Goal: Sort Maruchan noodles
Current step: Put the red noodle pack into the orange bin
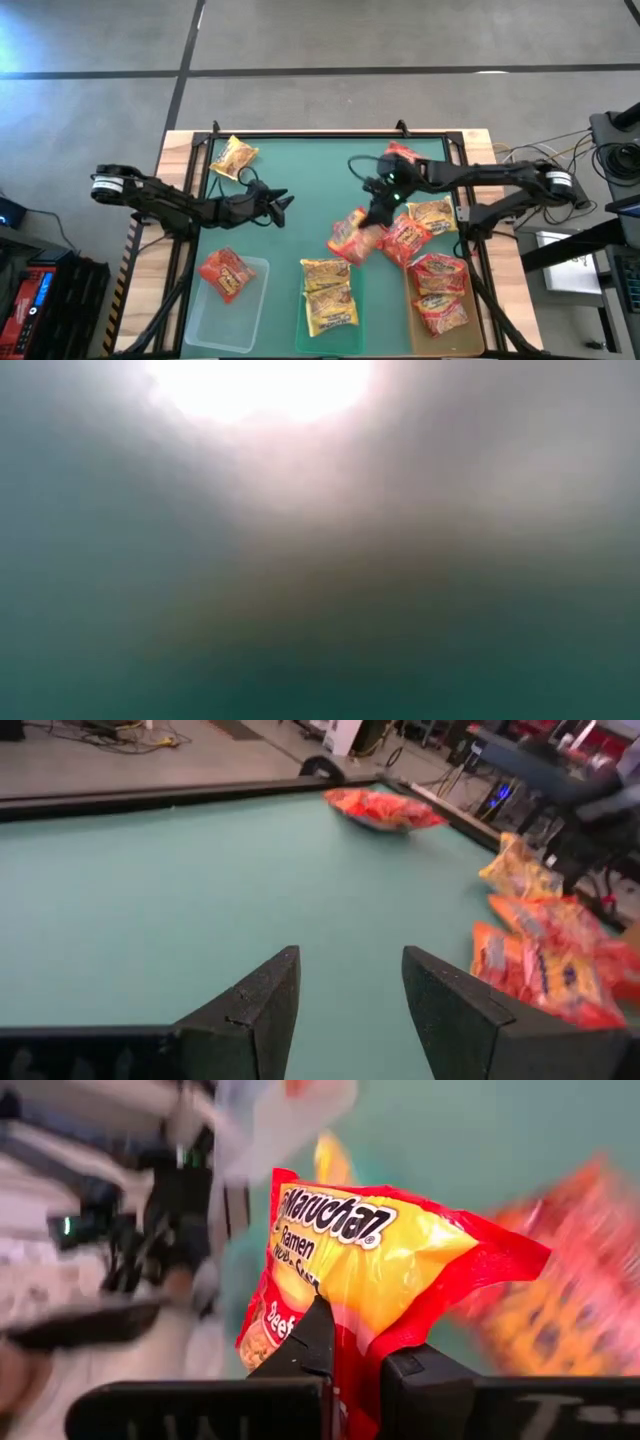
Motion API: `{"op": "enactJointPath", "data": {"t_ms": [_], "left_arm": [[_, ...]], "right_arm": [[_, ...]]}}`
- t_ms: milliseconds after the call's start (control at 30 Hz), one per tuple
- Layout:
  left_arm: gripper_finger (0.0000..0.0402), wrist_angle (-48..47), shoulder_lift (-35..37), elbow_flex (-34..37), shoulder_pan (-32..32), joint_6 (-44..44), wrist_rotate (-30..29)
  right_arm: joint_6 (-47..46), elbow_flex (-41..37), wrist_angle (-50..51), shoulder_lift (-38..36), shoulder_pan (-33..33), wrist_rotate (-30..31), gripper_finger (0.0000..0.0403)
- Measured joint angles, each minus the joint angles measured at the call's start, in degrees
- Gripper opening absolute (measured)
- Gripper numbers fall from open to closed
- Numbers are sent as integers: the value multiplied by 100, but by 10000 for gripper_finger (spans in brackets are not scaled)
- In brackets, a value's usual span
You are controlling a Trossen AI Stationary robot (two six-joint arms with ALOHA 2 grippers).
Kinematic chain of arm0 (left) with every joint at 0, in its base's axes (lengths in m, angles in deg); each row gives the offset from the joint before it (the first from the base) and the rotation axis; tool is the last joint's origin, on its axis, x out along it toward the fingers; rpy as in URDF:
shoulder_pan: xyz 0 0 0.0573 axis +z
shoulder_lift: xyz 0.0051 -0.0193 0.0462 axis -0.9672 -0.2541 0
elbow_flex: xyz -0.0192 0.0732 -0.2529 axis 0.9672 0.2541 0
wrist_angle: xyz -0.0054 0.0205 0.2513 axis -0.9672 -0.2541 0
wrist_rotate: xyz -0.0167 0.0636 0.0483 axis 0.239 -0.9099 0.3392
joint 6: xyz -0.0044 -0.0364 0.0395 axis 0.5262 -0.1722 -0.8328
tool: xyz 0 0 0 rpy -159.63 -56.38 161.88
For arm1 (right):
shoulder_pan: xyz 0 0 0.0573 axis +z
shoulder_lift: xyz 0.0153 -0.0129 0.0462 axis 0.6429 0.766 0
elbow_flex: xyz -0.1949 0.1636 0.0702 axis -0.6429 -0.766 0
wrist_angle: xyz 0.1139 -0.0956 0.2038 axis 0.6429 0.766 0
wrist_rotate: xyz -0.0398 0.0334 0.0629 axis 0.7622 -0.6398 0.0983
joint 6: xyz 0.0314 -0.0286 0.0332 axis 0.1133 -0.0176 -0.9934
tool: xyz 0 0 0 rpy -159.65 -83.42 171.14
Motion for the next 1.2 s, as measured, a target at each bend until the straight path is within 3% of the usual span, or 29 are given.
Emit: {"op": "enactJointPath", "data": {"t_ms": [333, 533, 800, 1000, 1200], "left_arm": [[162, 32, -117, -44, 0, 2, 6], [162, 0, -176, -69, 0, 0, 8], [162, 4, -223, -97, 0, -49, 8], [162, 11, -234, -99, 0, -151, 6], [162, -44, -234, -97, 0, -153, 6]], "right_arm": [[-667, -6, 1780, -814, 2118, 223, 11], [-2071, -2, 2951, -946, 2891, 64, 12], [-3171, -5, 4474, -965, 3307, 70, 13], [-3881, 5, 4524, -944, 3334, -258, 22], [-4134, 344, 4550, -940, 3328, -406, 73]]}}
